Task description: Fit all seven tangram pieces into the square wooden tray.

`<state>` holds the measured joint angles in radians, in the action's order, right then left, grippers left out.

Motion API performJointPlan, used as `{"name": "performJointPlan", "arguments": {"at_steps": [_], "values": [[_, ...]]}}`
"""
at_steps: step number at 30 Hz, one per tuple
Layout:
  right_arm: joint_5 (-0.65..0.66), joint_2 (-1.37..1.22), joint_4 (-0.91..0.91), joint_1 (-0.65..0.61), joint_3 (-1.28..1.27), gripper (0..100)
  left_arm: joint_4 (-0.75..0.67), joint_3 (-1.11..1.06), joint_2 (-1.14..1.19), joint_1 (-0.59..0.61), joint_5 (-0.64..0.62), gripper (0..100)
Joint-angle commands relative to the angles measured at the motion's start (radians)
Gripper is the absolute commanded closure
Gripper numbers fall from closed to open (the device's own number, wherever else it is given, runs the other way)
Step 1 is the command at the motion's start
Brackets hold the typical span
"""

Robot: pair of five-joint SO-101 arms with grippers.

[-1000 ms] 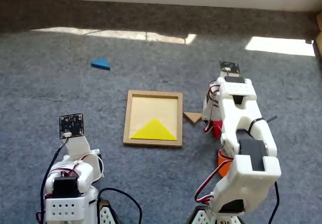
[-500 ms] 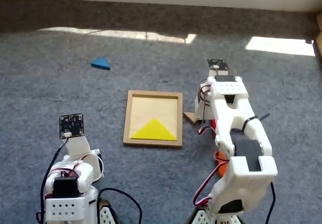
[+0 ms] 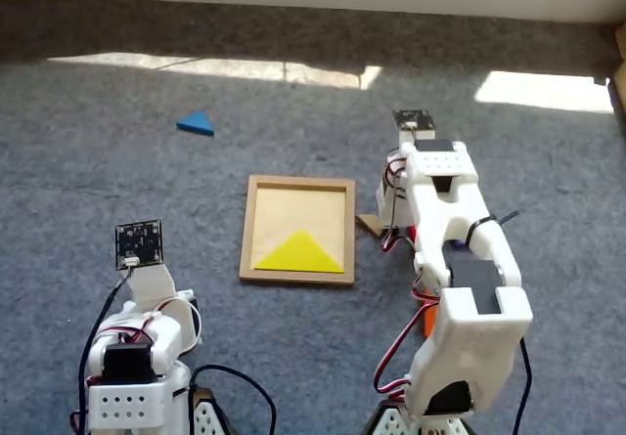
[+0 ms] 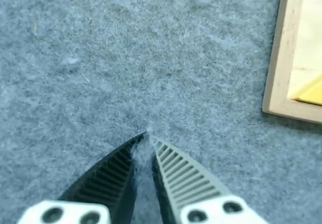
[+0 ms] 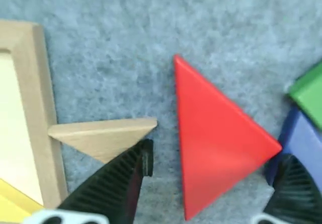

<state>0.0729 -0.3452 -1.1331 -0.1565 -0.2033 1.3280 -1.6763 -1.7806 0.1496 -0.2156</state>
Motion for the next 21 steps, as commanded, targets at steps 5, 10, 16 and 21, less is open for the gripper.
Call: {"name": "performJointPlan", "arguments": {"at_steps": [5, 10, 16, 21], "values": [[0.161, -0.007, -0.018, -0.005, 0.030, 86.8, 0.005, -0.019, -0.016, -0.015, 0.008, 100], [0.235, -0.005, -0.143, -0.007, 0.039, 88.9, 0.005, -0.019, -0.016, -0.015, 0.008, 100], [0.244, -0.004, -0.239, -0.007, 0.039, 88.9, 0.005, -0.019, -0.016, -0.015, 0.008, 100], [0.244, 0.028, -0.243, -0.010, 0.033, 89.3, 0.005, -0.019, -0.016, -0.015, 0.008, 100]]}}
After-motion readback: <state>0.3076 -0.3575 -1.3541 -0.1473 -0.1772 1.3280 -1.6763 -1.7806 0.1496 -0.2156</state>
